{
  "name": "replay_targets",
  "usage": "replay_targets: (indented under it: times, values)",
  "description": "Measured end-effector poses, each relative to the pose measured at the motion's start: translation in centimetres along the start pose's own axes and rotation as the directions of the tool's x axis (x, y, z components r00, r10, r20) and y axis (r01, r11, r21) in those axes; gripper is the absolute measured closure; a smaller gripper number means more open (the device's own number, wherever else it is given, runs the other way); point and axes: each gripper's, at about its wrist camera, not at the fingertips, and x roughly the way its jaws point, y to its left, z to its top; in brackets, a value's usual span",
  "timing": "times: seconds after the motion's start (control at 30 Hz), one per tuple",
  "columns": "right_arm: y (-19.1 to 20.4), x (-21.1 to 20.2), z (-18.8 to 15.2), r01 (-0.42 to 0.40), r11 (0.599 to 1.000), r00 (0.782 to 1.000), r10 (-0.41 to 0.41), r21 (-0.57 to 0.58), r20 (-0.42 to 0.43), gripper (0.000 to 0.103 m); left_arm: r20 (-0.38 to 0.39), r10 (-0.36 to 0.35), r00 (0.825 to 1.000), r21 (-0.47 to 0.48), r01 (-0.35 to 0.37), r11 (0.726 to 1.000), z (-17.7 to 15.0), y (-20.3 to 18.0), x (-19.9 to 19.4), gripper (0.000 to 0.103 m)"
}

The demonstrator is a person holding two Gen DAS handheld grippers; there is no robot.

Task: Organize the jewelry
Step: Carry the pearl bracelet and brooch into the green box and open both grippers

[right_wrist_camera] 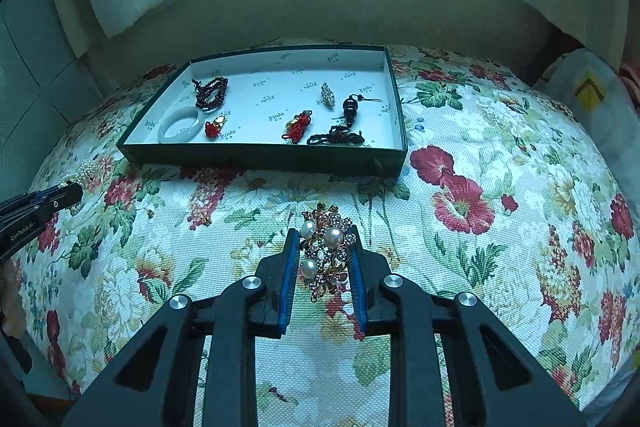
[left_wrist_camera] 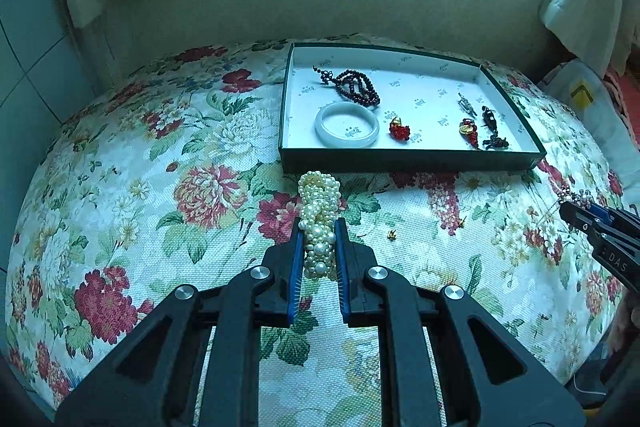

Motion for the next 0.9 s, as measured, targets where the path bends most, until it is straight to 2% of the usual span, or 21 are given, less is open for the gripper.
replay_targets:
  times: [0.47,0.9]
  values:
    - [1.2,-1.4,3.5,-0.029,0.999,0.997,0.032,-0.031,0.075,0.079,0.077,-0.045,0.996,0.052,0.041,0.998,3.9,-2.9,-1.3,0.089]
    - [1.4,0.1,9.0,-0.032,0.998,0.990,0.040,-0.061,0.137,0.079,0.115,-0.067,0.991,0.102,0.055,0.993,9.2,-5.9,0.8,0.089]
